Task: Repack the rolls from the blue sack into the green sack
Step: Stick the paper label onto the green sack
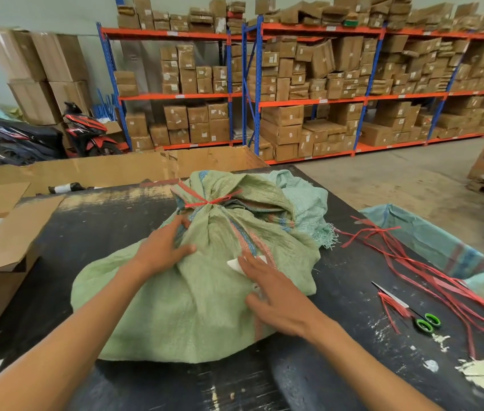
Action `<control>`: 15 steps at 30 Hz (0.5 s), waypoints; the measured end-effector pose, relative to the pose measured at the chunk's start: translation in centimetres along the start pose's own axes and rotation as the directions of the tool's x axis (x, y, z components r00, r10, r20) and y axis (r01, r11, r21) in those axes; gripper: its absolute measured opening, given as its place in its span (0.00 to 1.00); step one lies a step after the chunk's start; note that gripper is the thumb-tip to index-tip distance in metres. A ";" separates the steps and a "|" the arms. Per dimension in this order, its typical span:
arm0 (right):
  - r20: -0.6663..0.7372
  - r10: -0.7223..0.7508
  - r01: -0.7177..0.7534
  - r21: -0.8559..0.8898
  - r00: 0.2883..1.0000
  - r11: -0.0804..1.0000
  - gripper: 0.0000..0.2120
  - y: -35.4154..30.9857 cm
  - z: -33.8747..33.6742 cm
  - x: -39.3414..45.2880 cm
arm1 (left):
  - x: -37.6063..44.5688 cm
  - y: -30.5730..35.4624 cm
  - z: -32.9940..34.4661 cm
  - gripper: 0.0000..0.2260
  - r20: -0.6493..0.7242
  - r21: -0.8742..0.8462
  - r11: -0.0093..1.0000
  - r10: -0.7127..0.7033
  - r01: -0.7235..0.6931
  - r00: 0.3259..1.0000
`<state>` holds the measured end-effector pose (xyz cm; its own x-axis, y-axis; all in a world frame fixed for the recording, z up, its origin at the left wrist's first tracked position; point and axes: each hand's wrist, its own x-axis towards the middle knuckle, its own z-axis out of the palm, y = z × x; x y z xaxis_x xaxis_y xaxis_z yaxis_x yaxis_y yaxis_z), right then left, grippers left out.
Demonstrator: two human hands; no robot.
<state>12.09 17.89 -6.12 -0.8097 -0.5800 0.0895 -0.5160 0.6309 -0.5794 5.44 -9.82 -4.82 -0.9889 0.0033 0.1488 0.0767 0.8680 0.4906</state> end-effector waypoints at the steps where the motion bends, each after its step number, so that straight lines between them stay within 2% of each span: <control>1: 0.052 -0.017 0.018 -0.015 0.998 1.000 0.34 0.2 -0.4 -0.2 | -0.1 -0.4 0.1 0.19 -0.067 0.011 1.000 0.018 -0.017 0.998; 4: 0.113 -0.037 0.040 -0.020 0.993 0.999 0.33 0.6 -1.1 -0.4 | -0.1 -0.5 0.2 0.14 -0.216 0.072 0.996 0.066 -0.051 0.974; 8: 0.080 -0.047 0.052 -0.058 0.996 0.997 0.38 0.9 -0.3 -0.5 | -0.5 0.5 0.4 0.17 -0.305 0.048 0.997 0.074 -0.062 0.949; 11: 0.039 -0.089 0.096 -0.220 0.995 0.971 0.42 1.3 1.9 -0.6 | -1.1 2.4 0.5 0.21 -0.380 0.125 0.962 0.273 -0.243 0.884; 13: -0.010 -0.112 0.104 -0.304 0.994 0.947 0.43 1.4 3.2 -0.6 | -1.1 3.5 0.9 0.21 -0.309 0.222 0.898 0.434 -0.380 0.846; 15: -0.030 -0.106 0.089 -0.349 0.994 0.933 0.45 1.3 4.1 -0.7 | -0.9 4.1 1.6 0.21 -0.146 0.313 0.846 0.493 -0.432 0.858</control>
<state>13.13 16.96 -10.27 -0.7585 -0.6277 0.1749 -0.6509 0.7168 -0.2500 6.40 -5.45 -4.27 -0.7918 0.3578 0.4951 0.4523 0.8881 0.0815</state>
